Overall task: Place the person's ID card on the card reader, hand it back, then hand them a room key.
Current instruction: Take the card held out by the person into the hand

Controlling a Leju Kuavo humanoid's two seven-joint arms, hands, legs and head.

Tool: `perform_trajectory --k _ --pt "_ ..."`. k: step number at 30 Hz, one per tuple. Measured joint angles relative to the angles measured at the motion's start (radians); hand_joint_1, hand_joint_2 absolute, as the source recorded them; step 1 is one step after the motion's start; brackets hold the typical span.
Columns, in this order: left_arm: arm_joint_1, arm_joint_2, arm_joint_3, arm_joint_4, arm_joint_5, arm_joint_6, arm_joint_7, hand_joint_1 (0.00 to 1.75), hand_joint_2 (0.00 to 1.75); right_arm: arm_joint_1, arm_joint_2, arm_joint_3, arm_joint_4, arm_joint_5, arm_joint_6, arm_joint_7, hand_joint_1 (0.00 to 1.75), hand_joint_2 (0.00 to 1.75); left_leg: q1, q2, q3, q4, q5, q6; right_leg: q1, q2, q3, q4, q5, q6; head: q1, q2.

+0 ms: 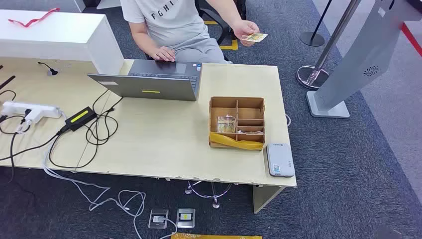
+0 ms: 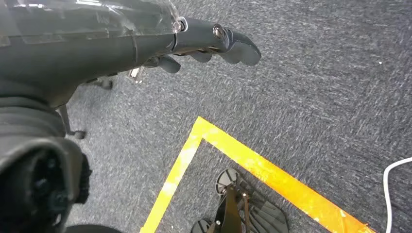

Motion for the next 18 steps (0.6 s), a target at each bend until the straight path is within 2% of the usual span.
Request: perform_trajectory --k 7,9,11,18 --pt "-0.001 0.006 -0.001 0.001 -0.013 -0.031 0.030 0.00 0.00 0.020 -0.076 -0.073 -0.089 -0.030 0.000 0.044 0.00 0.00 -0.001 0.001 0.000 0.000 -0.001 0.001 -0.001 0.001 0.000 0.000 0.000 0.000 0.000 0.000" --pt "-0.001 0.004 -0.002 0.001 -0.019 -0.044 0.043 0.00 0.00 0.018 -0.110 -0.096 -0.119 -0.043 0.000 0.065 0.00 0.87 -0.002 0.001 0.000 0.000 -0.001 0.001 -0.002 0.001 0.000 0.000 0.000 0.001 0.000 0.000" --pt "-0.001 0.002 -0.004 0.001 -0.027 -0.053 0.054 0.00 0.00 0.008 -0.170 -0.118 -0.153 -0.048 0.000 0.095 0.00 1.75 -0.003 0.001 -0.001 0.000 -0.001 0.001 -0.003 0.001 0.000 0.000 0.001 0.001 0.000 0.000" --pt "-0.005 0.004 -0.008 0.001 -0.031 -0.055 0.060 0.00 0.00 -0.120 -0.420 -0.128 -0.213 -0.106 0.000 0.107 0.00 1.75 -0.005 0.003 -0.002 0.000 0.001 0.004 -0.006 0.003 0.000 0.000 0.003 0.004 0.000 0.000"
